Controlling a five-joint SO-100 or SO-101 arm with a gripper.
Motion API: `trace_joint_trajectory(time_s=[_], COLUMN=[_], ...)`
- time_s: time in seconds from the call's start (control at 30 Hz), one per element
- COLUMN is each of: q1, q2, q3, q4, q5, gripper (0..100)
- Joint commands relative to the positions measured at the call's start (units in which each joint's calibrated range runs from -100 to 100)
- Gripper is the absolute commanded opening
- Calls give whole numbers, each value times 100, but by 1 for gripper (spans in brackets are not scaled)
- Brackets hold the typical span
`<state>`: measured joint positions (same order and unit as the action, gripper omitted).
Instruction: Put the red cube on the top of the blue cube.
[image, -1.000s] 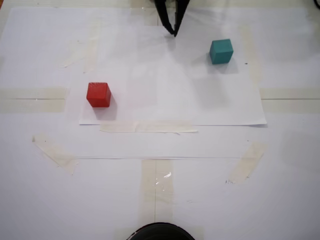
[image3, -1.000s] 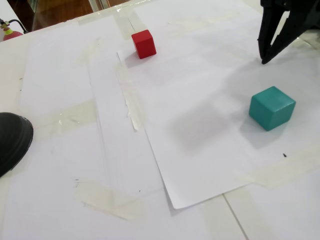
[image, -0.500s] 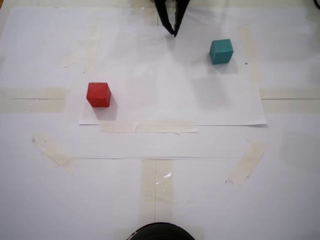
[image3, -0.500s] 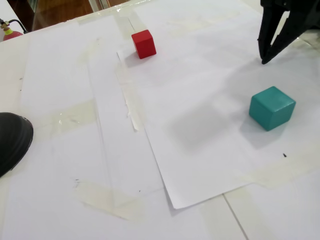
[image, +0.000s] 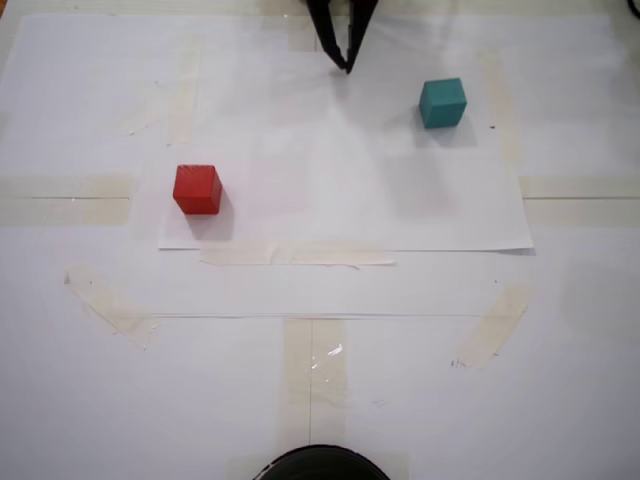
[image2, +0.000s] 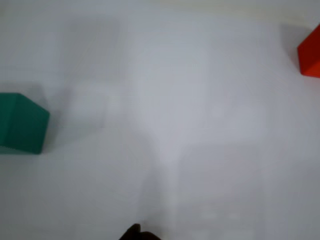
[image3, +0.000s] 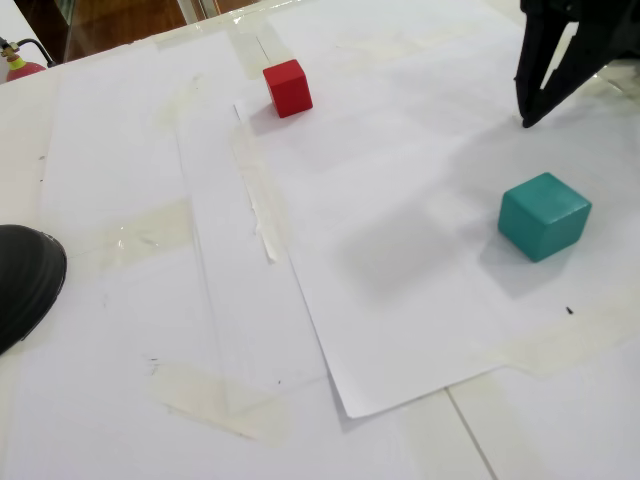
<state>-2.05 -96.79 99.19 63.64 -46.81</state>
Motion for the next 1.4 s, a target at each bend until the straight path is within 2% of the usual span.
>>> trace_joint_trajectory(time_s=[0.0,0.43,0.83,1.0,1.1,1.17,1.37], q1=[243,432,697,954,878,916,1295], q2=[-72,-38,1713,2692,3361,3816,5267], q3=[72,-82,-2824,-4195,-4948,-5493,-6773], q4=[-58,-25,546,921,497,488,1124], q5=[-107,-357,-166,142,1094,1324,1143], gripper=[1,0,0,0,0,0,0])
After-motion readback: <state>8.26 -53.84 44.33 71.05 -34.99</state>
